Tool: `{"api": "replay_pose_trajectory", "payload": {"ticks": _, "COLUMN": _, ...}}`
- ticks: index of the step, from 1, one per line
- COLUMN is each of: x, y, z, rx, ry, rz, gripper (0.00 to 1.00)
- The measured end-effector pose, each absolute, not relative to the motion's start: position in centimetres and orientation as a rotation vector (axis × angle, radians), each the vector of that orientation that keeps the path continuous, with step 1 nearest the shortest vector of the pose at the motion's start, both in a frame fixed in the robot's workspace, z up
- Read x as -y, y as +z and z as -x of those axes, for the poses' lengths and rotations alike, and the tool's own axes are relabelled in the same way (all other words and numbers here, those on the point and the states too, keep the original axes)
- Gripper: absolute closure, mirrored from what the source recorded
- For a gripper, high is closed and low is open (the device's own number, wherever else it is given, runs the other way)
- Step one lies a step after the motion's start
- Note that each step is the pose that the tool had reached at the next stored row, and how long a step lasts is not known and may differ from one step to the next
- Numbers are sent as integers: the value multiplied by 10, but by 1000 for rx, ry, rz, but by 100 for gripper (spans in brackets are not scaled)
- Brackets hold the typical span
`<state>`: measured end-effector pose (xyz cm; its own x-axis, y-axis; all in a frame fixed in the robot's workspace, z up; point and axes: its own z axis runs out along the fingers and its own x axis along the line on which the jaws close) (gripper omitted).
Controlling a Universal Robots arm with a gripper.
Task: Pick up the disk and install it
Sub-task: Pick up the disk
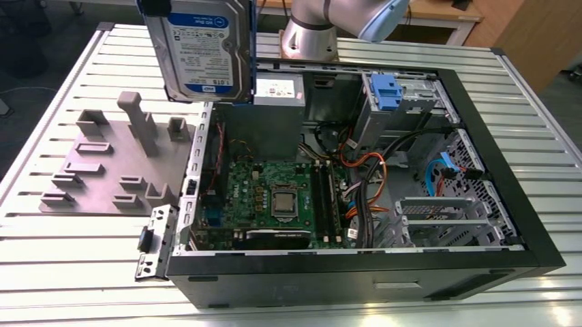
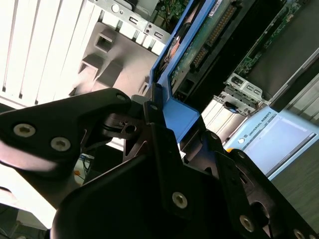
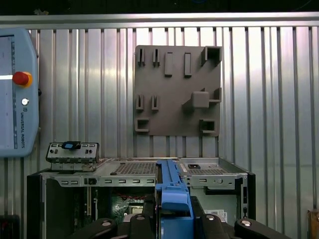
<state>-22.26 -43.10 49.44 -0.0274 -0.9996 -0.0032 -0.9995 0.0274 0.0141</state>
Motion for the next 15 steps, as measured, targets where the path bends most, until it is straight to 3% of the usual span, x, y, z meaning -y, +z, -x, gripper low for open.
{"api": "replay_pose_trajectory", "payload": {"ticks": 15, "x": 431, "y": 494, "z": 195, "rx": 2246, "ry": -19, "rz": -2185, "gripper": 64}}
